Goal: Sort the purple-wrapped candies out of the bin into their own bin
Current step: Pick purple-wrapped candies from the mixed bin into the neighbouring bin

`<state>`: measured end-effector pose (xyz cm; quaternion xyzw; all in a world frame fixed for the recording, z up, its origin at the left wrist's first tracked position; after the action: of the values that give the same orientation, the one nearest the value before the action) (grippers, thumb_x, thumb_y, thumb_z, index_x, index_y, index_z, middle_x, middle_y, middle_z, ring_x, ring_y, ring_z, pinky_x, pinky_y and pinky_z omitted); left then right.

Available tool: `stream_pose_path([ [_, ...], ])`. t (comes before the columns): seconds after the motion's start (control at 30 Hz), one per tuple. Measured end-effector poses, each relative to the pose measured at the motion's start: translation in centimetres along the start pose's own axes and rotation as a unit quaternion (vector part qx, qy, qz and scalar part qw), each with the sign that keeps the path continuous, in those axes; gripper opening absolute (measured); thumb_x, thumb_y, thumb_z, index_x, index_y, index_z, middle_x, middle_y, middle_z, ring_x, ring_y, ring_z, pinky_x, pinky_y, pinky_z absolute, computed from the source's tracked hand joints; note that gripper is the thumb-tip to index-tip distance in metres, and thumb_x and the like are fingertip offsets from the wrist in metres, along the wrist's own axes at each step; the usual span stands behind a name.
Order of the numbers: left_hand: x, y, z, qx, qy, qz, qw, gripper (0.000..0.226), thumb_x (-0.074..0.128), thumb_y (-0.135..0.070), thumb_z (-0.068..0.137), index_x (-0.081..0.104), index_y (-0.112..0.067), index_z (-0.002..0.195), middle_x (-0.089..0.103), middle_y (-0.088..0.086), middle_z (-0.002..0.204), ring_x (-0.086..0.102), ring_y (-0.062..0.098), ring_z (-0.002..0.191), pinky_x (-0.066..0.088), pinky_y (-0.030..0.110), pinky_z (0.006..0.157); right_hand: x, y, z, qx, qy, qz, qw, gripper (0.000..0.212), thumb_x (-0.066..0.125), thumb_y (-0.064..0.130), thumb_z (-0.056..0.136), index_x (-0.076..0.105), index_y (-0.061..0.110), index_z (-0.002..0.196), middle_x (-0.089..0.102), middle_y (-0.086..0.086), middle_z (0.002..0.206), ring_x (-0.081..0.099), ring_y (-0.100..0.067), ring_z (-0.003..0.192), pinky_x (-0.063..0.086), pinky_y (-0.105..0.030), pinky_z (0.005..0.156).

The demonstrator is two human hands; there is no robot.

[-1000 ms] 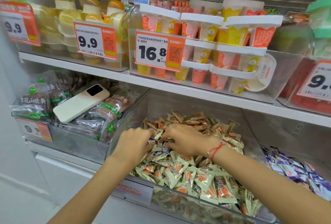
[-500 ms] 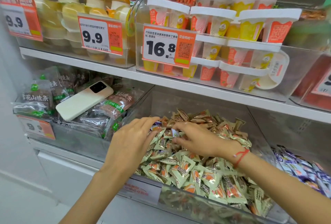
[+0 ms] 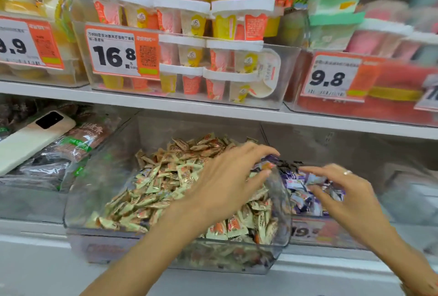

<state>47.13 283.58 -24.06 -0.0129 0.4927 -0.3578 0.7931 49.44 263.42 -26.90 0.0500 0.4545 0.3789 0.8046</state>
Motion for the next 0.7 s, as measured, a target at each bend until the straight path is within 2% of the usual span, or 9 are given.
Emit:
stream_pose_path([
  [0.07,2.6,-2.3,3.3,0.047,0.02,0.029,0.998,0.035,0.049,-0.035,0.097,0.044,-0.038,0.132,0.053,-0.015,0.124,0.054,0.011,0.109,0.044,0.03,0.077,-2.0,-2.1,-0.3,0.024,-0.046,-0.016,0.999,0.049,0.071,-0.002,0.079,0.066,0.04,0.106,0.062,0.022,0.093,0.058,-0.007,0.078,0.047,-0.017,0.068],
  [0.17,6.6,-4.1,7.0,0.084,0.05,0.076,0.992,0.038,0.05,-0.031,0.097,0.045,-0.03,0.135,0.056,-0.006,0.123,0.056,0.019,0.109,0.037,0.03,0.076,-3.3,-4.8,0.1,0.059,-0.074,-0.045,0.995,0.053,0.071,-0.002,0.079,0.06,0.042,0.107,0.062,0.017,0.093,0.057,-0.014,0.073,0.044,-0.019,0.065],
  [0.23,8.8,-4.0,8.3,0.067,0.091,0.095,0.989,0.044,0.049,-0.031,0.097,0.04,-0.026,0.14,0.056,-0.001,0.128,0.055,0.023,0.113,0.042,0.036,0.083,-2.5,-7.0,0.6,0.097,-0.02,-0.06,0.993,0.053,0.07,0.001,0.082,0.055,0.038,0.117,0.064,0.001,0.106,0.058,-0.013,0.074,0.044,-0.024,0.071],
  [0.33,9.9,-2.8,8.2,0.035,0.103,0.109,0.988,0.05,0.053,-0.031,0.095,0.038,-0.023,0.142,0.055,0.002,0.133,0.051,0.025,0.119,0.04,0.04,0.094,0.3,-9.1,0.3,0.137,0.114,-0.072,0.981,0.057,0.069,0.012,0.086,0.047,0.023,0.137,0.056,-0.007,0.131,0.054,-0.025,0.116,0.04,-0.034,0.098],
  [0.43,7.3,-1.5,5.9,0.019,0.038,0.065,0.997,0.041,0.051,-0.03,0.095,0.048,-0.024,0.136,0.056,-0.006,0.131,0.049,0.015,0.12,0.038,0.037,0.101,1.3,-8.6,-0.1,0.109,0.111,-0.086,0.984,0.049,0.064,0.02,0.09,0.049,0.029,0.135,0.055,0.001,0.134,0.048,-0.023,0.125,0.039,-0.036,0.101],
  [0.57,1.4,2.6,0.3,-0.025,-0.055,0.109,0.992,0.03,0.053,-0.028,0.094,0.057,-0.03,0.123,0.058,-0.018,0.121,0.048,0.001,0.114,0.034,0.023,0.099,1.2,-3.7,0.2,0.035,0.009,-0.032,0.999,0.028,0.058,0.028,0.093,0.059,0.037,0.12,0.057,0.02,0.121,0.053,-0.007,0.114,0.041,-0.025,0.09],
  [0.63,-2.4,5.0,-2.7,-0.043,-0.141,0.163,0.975,0.023,0.057,-0.025,0.092,0.064,-0.027,0.113,0.064,-0.015,0.112,0.053,0.003,0.107,0.039,0.023,0.092,1.4,0.3,0.8,-0.01,-0.02,0.014,1.0,0.025,0.06,0.022,0.093,0.061,0.039,0.112,0.057,0.027,0.113,0.054,0.003,0.108,0.041,-0.018,0.089],
  [0.7,-5.6,7.7,-5.5,-0.076,-0.196,0.21,0.955,0.021,0.056,-0.024,0.089,0.067,-0.023,0.107,0.066,-0.011,0.107,0.056,0.008,0.101,0.041,0.025,0.086,2.4,4.7,1.8,-0.072,-0.02,0.043,0.996,0.023,0.059,0.023,0.09,0.065,0.036,0.107,0.059,0.027,0.107,0.055,0.004,0.105,0.041,-0.013,0.088],
])
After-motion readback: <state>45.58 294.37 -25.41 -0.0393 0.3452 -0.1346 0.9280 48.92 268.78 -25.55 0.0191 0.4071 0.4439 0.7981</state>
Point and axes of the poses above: each hand's wrist, its own z-axis towards the middle knuckle, its own x-axis out of the palm, y = z × x, the point moved 7 cm from there along z, towards the middle knuckle
